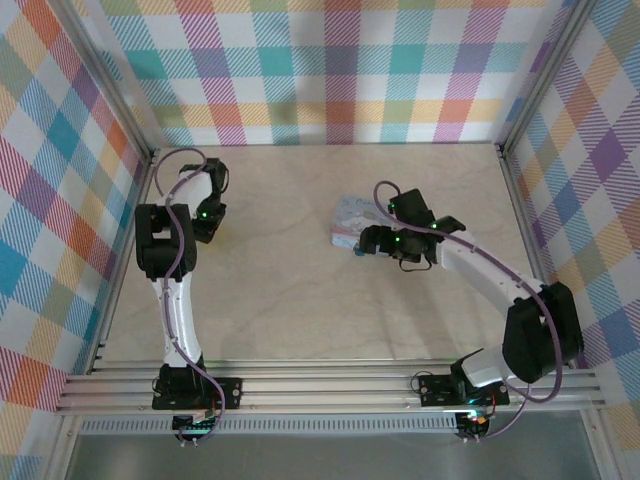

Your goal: Unlock a padlock with a key

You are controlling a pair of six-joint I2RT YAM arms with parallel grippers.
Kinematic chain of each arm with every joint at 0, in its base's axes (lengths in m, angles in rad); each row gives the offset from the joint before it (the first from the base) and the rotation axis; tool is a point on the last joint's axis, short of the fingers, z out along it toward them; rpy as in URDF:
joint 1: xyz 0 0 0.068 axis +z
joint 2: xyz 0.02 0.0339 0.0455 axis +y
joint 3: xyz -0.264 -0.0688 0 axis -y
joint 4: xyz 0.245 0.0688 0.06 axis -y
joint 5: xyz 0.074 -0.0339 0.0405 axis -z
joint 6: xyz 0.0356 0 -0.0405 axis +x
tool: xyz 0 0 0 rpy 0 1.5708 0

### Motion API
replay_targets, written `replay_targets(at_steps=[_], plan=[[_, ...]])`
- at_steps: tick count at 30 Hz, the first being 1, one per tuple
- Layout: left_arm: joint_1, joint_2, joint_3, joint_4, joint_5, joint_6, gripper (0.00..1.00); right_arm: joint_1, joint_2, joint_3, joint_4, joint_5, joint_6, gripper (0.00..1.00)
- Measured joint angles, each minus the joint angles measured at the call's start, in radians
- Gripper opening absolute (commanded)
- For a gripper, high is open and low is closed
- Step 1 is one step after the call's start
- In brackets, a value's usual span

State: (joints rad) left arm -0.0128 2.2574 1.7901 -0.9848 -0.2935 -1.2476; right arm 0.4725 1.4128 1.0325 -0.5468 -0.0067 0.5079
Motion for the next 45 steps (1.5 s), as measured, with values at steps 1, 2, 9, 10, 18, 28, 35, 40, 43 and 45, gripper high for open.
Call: replay_targets(at_steps=[1, 2, 9, 10, 18, 28, 35, 40, 43, 45], plan=[[0.000, 0.000, 0.000, 0.000, 0.002, -0.015, 0.48, 0.000, -0.011, -0.007, 0.000, 0.001, 0.000, 0.91], [0.000, 0.000, 0.000, 0.002, 0.002, -0.024, 0.47, 0.000, -0.021, -0.013, 0.000, 0.001, 0.000, 0.91], [-0.007, 0.001, 0.001, 0.021, 0.002, -0.043, 0.28, 0.000, -0.073, -0.068, 0.005, 0.000, 0.000, 0.91], [-0.009, 0.001, 0.001, 0.022, -0.003, -0.040, 0.22, 0.000, -0.077, -0.074, 0.005, 0.000, 0.000, 0.91], [-0.034, -0.015, -0.005, -0.007, -0.061, 0.022, 0.00, 0.000, -0.108, -0.120, 0.014, 0.000, -0.011, 0.91], [-0.012, -0.107, 0.040, -0.069, -0.108, 0.082, 0.34, 0.000, -0.159, -0.163, 0.034, -0.008, -0.015, 0.91], [0.057, -0.035, 0.101, -0.092, -0.061, 0.144, 0.34, 0.000, -0.277, -0.230, 0.033, -0.011, 0.001, 0.91], [0.071, -0.006, 0.102, -0.096, -0.028, 0.164, 0.40, 0.000, -0.312, -0.261, 0.030, -0.004, 0.017, 0.91], [0.075, -0.005, 0.109, -0.109, -0.021, 0.170, 0.43, 0.000, -0.317, -0.272, 0.030, -0.003, 0.030, 0.91], [0.085, 0.007, 0.142, -0.135, -0.013, 0.178, 0.43, 0.000, -0.317, -0.273, 0.030, -0.001, 0.032, 0.90]])
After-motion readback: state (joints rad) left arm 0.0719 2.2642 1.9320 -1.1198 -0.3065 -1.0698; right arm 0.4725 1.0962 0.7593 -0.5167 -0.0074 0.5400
